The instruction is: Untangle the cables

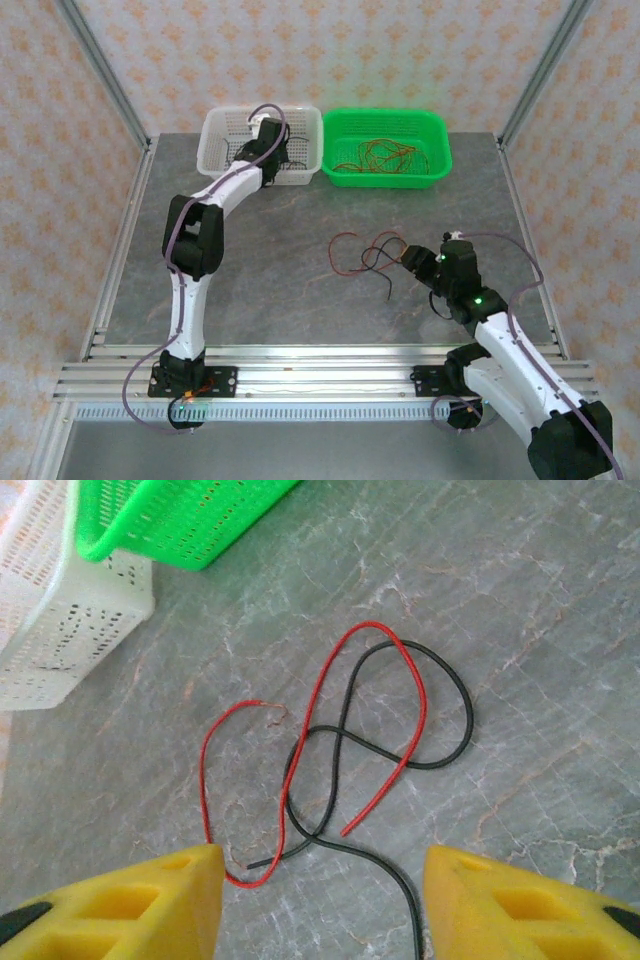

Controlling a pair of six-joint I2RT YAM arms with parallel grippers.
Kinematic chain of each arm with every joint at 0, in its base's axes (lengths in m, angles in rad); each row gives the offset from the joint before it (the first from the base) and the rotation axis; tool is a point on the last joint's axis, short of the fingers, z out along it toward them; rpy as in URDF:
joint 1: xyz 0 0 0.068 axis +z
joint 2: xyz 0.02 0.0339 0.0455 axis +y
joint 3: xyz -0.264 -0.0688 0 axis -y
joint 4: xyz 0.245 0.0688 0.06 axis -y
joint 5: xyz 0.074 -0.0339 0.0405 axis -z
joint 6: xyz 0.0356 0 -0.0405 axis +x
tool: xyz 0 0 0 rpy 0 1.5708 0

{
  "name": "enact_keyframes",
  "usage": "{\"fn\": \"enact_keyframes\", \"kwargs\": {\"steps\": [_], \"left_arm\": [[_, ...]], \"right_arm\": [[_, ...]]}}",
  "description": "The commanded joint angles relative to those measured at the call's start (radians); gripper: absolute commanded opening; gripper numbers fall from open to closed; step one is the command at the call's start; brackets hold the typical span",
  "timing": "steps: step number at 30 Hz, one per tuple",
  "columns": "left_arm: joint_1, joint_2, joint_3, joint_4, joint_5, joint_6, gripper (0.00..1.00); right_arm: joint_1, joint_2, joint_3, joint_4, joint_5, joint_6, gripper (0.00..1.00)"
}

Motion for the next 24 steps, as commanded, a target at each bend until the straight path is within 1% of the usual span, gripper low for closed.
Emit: {"fn": "enact_keyframes", "kwargs": {"steps": [1, 6, 10, 15, 20, 24], "left_arm": [[0.01, -0.01, 0.061, -0.106, -0.038, -0.027, 0.59], [0.009, -0.08, 0.052, -0.129, 0.02, -0.049, 0.59], [0.01, -0.201, -0.025, -0.115, 0.072, -0.067, 0.6], [0.009, -0.401, -0.187, -0.096, 0.115, -0.101, 0.62], [0.008, -0.592, -0.42, -0.044, 0.172, -0.163, 0.62], [0.005, -0.717, -0.593, 0.002, 0.219, -0.209, 0.62]], "right_arm": [[0.009, 0.009, 0.045, -0.045, 0.039, 0.013, 0.54], [0.05, 0.063, 0.059, -0.074, 0.088, 0.032, 0.54], [0.117, 0.155, 0.102, -0.107, 0.155, 0.041, 0.54], [0.191, 0.301, 0.177, -0.129, 0.191, 0.042, 0.54], [0.273, 0.462, 0.26, -0.138, 0.22, 0.038, 0.54], [0.305, 0.583, 0.335, -0.14, 0.219, 0.02, 0.51]]}}
